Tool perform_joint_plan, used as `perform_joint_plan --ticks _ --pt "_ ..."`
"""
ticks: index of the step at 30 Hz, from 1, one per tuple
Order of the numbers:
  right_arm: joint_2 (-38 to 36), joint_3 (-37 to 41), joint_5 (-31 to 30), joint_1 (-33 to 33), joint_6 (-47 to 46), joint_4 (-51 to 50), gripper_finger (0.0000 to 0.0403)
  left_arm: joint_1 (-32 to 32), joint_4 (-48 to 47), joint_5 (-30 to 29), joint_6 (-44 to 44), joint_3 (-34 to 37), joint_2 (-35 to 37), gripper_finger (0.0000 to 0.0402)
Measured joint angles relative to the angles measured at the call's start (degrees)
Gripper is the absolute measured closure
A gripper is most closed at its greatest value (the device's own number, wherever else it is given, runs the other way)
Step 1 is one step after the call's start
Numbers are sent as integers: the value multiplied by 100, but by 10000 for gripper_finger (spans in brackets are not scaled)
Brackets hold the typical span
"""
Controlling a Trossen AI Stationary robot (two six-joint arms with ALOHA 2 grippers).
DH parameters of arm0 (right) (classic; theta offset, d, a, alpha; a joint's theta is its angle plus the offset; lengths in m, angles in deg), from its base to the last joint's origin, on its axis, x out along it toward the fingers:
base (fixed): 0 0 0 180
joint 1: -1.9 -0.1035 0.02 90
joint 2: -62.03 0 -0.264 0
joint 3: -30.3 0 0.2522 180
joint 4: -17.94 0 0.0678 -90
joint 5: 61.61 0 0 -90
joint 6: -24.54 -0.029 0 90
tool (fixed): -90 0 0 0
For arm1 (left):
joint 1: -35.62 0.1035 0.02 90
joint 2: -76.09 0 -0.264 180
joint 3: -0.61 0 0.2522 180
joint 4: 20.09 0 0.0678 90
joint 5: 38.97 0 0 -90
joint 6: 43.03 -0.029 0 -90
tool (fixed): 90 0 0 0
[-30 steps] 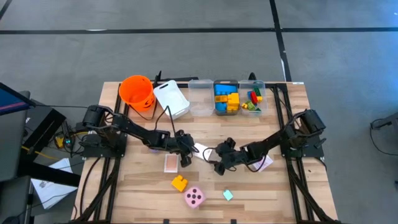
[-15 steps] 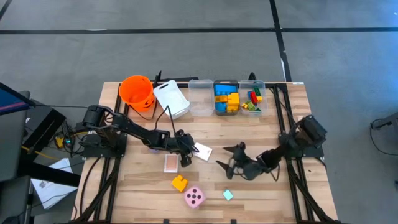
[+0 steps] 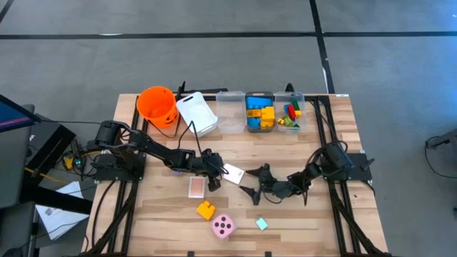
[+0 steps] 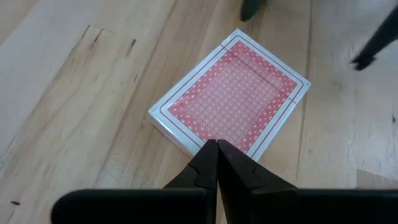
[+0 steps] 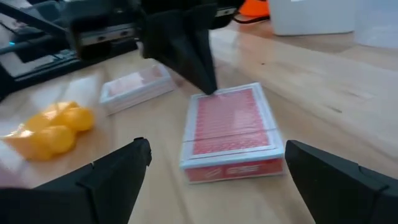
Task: Pick & Place Toys
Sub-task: Put the red deck of cards into the left transparent bin
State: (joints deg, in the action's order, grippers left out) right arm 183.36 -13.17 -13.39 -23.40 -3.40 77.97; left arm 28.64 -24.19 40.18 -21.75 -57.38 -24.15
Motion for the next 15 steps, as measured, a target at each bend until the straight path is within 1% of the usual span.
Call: perform_joint_plan --ticks 2,7,12,15 --pt "-6 -35 0 49 32 -169 33 0 -23 0 0 0 0 402" --pt "-17 -263 -34 95 18 -1192 33 0 -27 0 0 0 0 402" --pt "-11 -618 -101 109 488 -1870 33 0 -26 -4 0 0 0 402" --pt "-15 -863 -105 145 544 -2265 33 0 -26 -4 0 0 0 402"
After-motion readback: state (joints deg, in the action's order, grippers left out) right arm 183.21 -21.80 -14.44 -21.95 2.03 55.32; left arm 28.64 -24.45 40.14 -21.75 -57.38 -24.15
